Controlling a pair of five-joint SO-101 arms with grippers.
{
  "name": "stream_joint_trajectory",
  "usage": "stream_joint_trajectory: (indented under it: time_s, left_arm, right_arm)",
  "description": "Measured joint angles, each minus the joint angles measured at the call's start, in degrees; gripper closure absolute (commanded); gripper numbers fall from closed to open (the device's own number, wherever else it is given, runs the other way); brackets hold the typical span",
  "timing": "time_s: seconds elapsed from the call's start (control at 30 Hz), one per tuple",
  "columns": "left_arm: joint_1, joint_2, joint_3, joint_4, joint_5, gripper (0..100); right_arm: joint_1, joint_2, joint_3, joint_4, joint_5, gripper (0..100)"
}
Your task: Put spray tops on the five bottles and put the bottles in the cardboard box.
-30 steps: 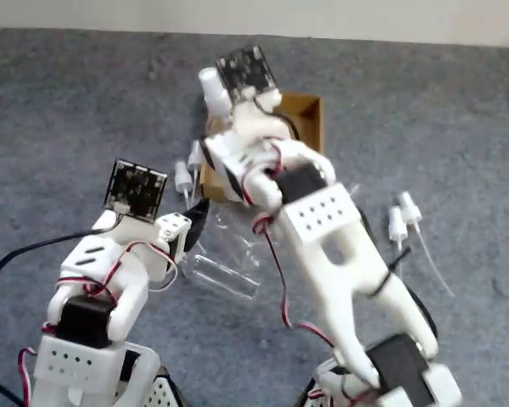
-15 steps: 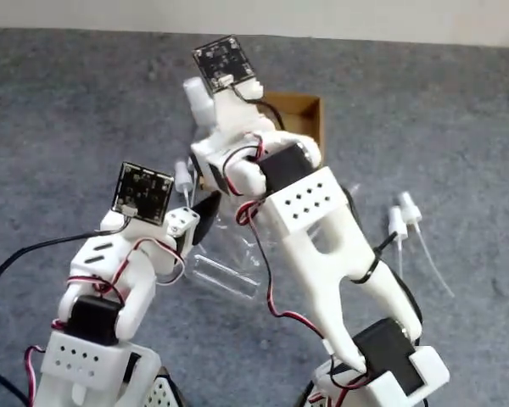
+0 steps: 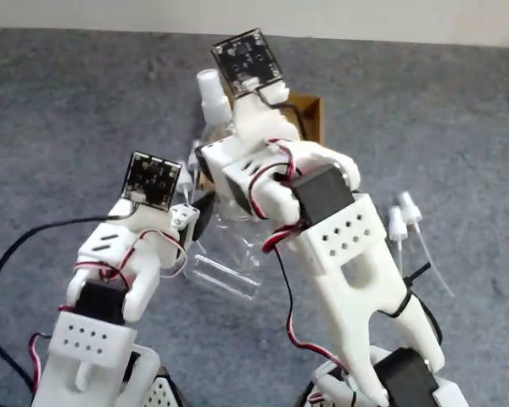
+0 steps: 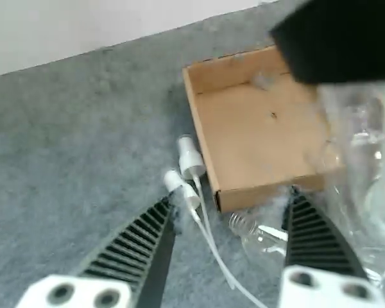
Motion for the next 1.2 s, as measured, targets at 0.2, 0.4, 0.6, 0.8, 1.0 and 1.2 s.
stream_joint_trajectory:
  time_s: [0.2, 0.4, 0.6, 0.8, 1.0, 1.2]
  left_arm:
    - [-0.44, 1.23, -0.35, -0.09, 0.0, 78]
    - [-0.26, -5.1, -5.89, 9.41, 1.05, 74]
    - [-0.44, -9.85, -6.59, 12.13, 2.29, 71]
    - [-0.53, -4.57, -6.07, 6.77, 2.29, 71]
    - [-3.08, 2.02, -6.07, 1.93, 2.55, 71]
    - [-3.52, 4.4, -6.07, 0.7, 2.46, 71]
  right_arm:
    - [1.32, 0.0, 0.0, -5.19, 0.0, 99.5]
    - [3.16, 6.51, -0.09, -12.31, -0.18, 99.5]
    - [2.2, 9.76, 0.0, -14.51, -4.31, 99.5]
    - [-2.37, 8.97, 0.0, -12.04, -4.75, 99.5]
    - [-3.25, 5.1, 0.0, -8.53, -4.92, 99.5]
    - [-2.46, 4.31, 0.0, -6.86, -3.25, 99.5]
